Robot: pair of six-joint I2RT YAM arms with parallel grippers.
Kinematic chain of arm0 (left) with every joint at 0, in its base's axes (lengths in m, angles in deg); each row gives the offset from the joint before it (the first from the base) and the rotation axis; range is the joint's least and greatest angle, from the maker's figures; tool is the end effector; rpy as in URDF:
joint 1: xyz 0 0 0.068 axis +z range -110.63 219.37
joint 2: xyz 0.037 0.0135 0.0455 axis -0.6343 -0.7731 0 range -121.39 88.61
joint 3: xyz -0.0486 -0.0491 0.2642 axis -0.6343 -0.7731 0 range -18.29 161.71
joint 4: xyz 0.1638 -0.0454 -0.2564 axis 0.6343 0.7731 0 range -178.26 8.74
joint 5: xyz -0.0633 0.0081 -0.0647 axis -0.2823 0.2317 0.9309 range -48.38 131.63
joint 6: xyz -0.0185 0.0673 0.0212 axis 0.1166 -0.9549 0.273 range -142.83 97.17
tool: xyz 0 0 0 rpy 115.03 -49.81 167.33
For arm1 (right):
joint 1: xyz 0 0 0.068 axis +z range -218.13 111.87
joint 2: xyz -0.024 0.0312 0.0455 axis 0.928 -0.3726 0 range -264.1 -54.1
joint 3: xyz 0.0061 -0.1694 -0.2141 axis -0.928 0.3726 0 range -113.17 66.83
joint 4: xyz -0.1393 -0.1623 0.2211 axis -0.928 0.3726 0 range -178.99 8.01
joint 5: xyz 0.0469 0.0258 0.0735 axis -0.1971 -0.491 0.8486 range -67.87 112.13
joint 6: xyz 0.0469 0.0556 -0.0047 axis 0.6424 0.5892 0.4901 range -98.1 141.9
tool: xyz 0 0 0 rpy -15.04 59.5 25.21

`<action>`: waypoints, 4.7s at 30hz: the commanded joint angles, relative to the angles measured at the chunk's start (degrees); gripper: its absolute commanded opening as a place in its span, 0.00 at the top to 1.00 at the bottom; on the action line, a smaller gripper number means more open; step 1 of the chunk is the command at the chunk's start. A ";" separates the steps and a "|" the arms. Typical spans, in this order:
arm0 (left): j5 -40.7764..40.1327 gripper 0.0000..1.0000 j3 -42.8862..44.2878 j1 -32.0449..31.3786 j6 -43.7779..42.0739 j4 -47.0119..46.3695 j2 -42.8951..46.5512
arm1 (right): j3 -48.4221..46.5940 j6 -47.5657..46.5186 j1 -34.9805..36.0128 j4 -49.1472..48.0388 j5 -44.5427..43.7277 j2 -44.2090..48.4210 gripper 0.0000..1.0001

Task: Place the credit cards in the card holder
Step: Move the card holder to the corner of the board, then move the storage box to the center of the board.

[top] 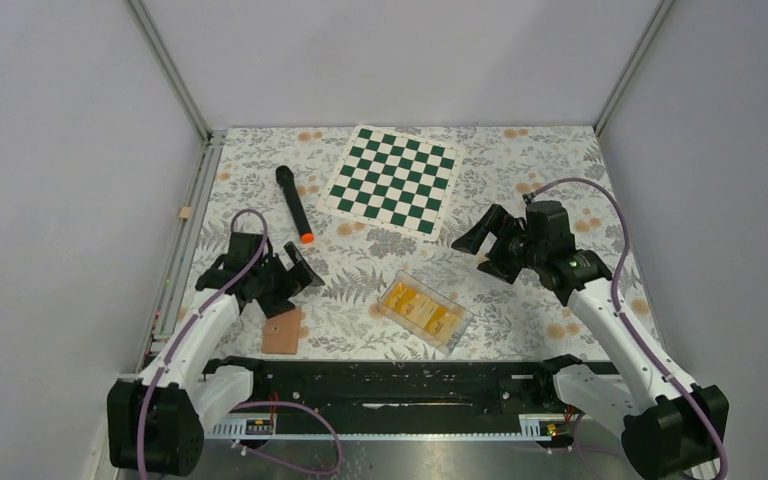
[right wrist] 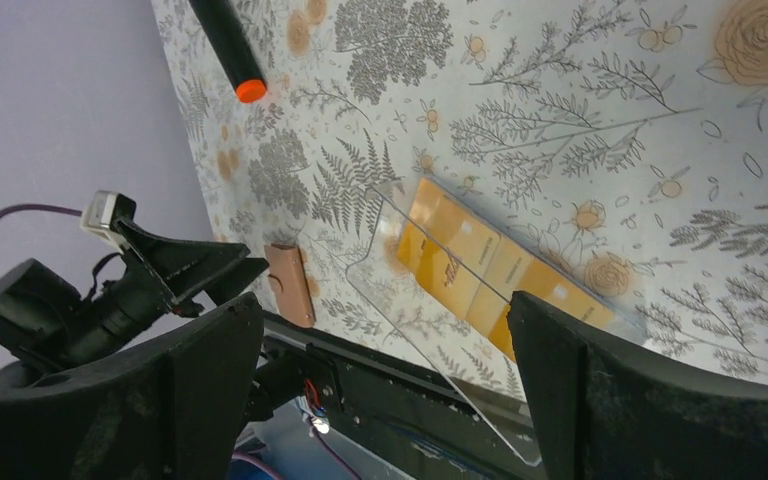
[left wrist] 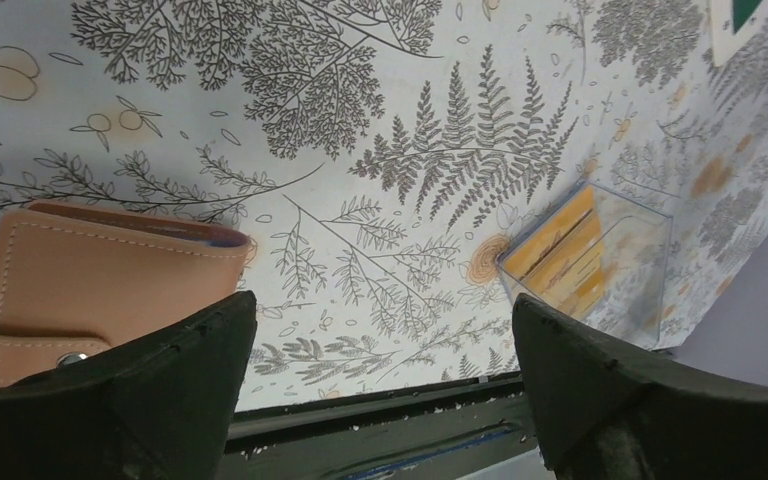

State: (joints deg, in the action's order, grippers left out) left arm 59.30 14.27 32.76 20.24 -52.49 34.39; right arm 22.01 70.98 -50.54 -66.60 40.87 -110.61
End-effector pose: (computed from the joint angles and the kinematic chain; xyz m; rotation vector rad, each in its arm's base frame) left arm 0.2279 -0.0449 0.1642 -0.7190 2.5704 -0.7033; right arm 0.2637 0.1040 0.2595 0.4311 2.2729 0.9901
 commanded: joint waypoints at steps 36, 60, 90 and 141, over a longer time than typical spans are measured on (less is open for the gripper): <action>-23.35 0.02 14.13 -9.85 -6.39 17.05 -34.90 | -1.43 -11.33 0.44 22.23 9.76 -0.89 0.01; -8.50 0.20 23.13 -17.12 -0.26 10.15 -31.87 | -9.11 -13.88 0.48 23.82 9.65 -7.17 0.01; 7.25 0.13 1.62 -6.07 -3.07 2.98 -12.18 | -25.91 -13.57 38.38 23.98 -2.76 -31.61 0.32; 17.53 0.14 0.40 0.81 -5.48 2.46 -9.16 | -27.40 -29.97 8.52 41.50 -17.66 -39.88 0.36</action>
State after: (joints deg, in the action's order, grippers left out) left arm 74.73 14.86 33.28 15.70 -48.18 25.54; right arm -7.03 42.63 -42.02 -24.13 16.91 -149.21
